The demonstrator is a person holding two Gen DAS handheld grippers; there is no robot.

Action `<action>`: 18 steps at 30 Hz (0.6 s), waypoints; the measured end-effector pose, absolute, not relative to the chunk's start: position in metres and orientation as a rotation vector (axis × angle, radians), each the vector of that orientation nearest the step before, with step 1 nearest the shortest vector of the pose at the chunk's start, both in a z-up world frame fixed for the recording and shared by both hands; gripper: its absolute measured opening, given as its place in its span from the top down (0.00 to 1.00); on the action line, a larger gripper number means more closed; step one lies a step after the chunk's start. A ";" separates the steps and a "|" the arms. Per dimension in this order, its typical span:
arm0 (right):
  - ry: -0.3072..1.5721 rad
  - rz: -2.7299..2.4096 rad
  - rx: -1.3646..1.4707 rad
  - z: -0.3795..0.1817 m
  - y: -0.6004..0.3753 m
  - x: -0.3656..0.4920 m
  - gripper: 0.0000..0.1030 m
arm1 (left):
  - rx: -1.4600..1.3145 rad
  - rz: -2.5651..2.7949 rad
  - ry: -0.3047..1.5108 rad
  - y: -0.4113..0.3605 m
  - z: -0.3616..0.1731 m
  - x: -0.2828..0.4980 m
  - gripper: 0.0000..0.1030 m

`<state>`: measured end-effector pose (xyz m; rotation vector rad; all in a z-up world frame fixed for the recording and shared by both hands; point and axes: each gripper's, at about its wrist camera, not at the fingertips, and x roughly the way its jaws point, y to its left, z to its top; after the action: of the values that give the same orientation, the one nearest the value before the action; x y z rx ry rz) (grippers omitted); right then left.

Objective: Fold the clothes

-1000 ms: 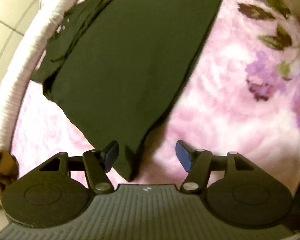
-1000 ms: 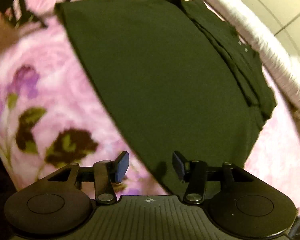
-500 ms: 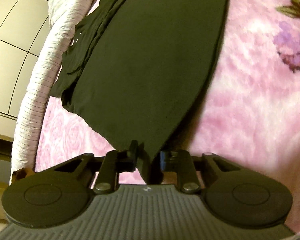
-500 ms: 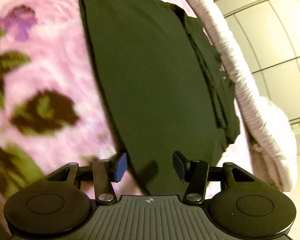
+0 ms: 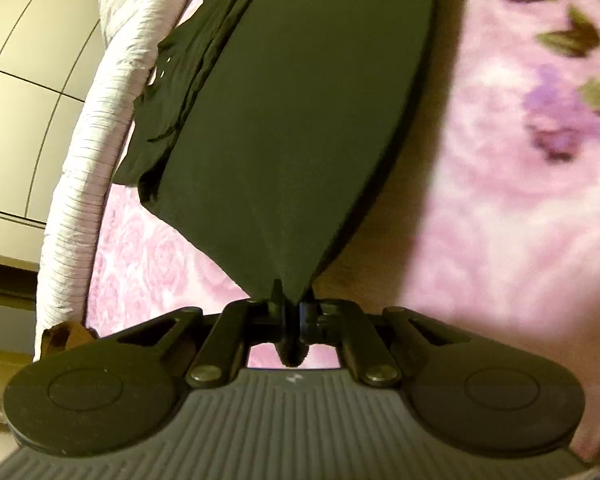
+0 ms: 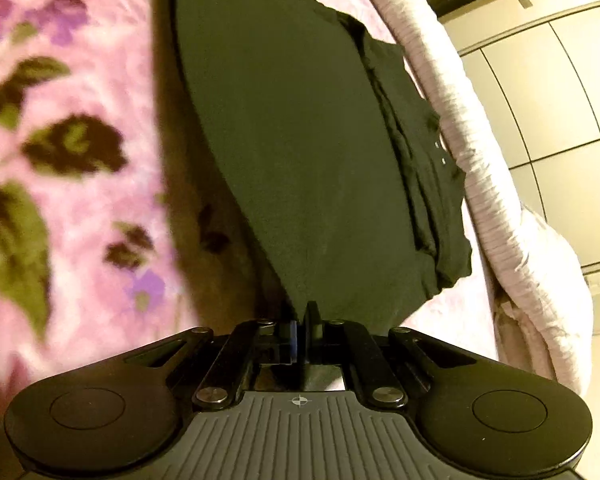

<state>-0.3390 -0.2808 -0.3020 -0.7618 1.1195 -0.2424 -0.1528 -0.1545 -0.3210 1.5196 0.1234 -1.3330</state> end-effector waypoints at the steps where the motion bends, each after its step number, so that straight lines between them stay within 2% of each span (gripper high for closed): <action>1: 1.129 -0.224 -0.760 -0.299 -0.276 -0.346 0.99 | 1.524 -1.342 0.137 -0.147 -0.318 -0.159 0.97; 12: 1.276 -0.019 -0.619 -0.264 -0.217 -0.425 0.99 | 1.540 -1.449 0.402 -0.041 -0.280 -0.249 0.97; 18: 1.323 0.029 -0.553 -0.251 -0.205 -0.447 0.99 | 1.566 -1.467 0.477 -0.028 -0.271 -0.266 0.97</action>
<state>-0.4466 -0.2049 -0.2507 -0.5529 1.3227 0.0288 -0.2661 -0.0279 -0.2706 1.5659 0.4767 -1.4669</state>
